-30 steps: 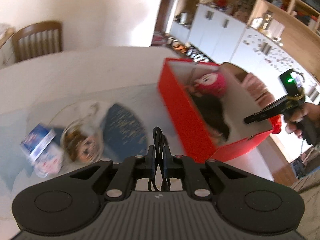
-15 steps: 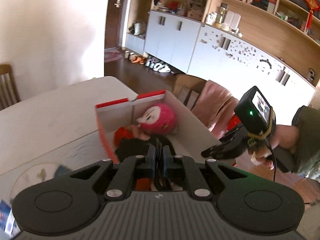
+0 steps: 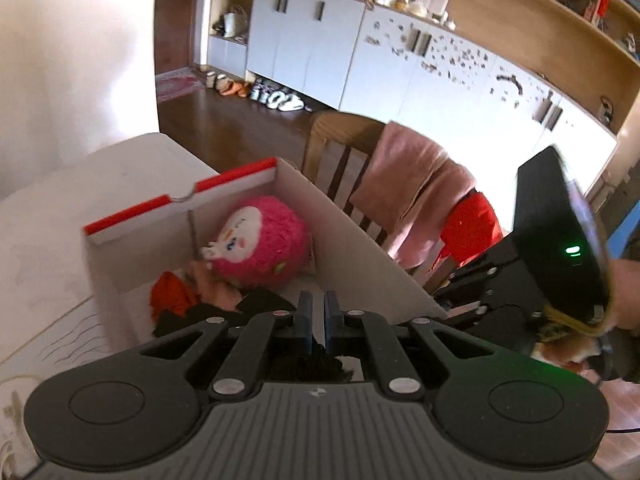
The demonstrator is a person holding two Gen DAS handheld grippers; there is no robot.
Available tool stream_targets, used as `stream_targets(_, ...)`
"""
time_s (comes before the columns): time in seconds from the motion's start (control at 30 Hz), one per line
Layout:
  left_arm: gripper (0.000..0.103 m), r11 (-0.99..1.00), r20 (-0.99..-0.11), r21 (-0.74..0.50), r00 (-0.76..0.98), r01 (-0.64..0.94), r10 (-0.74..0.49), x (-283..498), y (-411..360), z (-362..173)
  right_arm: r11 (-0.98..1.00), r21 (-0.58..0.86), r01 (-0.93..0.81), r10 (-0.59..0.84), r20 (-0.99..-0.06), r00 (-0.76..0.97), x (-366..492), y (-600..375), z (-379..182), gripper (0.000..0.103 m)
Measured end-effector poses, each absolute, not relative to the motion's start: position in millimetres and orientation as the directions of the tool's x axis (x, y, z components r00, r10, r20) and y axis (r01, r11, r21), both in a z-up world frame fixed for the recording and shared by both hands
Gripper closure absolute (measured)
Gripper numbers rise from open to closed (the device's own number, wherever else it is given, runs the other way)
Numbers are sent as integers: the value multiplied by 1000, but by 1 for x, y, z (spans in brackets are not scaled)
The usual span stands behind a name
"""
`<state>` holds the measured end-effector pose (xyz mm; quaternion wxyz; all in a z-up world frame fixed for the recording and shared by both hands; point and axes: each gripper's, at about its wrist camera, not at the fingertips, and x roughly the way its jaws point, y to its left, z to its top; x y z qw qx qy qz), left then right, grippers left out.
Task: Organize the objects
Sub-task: 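Open the left gripper to release the cable onto the glove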
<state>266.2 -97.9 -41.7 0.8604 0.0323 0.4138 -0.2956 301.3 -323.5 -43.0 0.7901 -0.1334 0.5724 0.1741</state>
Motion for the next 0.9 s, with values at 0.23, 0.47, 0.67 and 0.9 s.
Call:
stream_targets(0.23,98,808,-806,-116,421,578,-417,283,-123,-84,907,2,-422,133,-950,281,302,-325,-43,96)
stream_targets(0.47,98,805,-843,-127,364,579,-395,291,-128,-103,907,6,-420,136,-951,279,303,-326,-43,96)
stream_targets(0.67,94,798,-862,-112,342,592,-375,290,-131,-109,907,6,-420,135,-951,277,303,-326,-43,96)
stream_targets(0.9,61,799,-851,-98,366,593,-376,281,-122,-100,908,5,-420,133,-952,277,302,-326,-43,96)
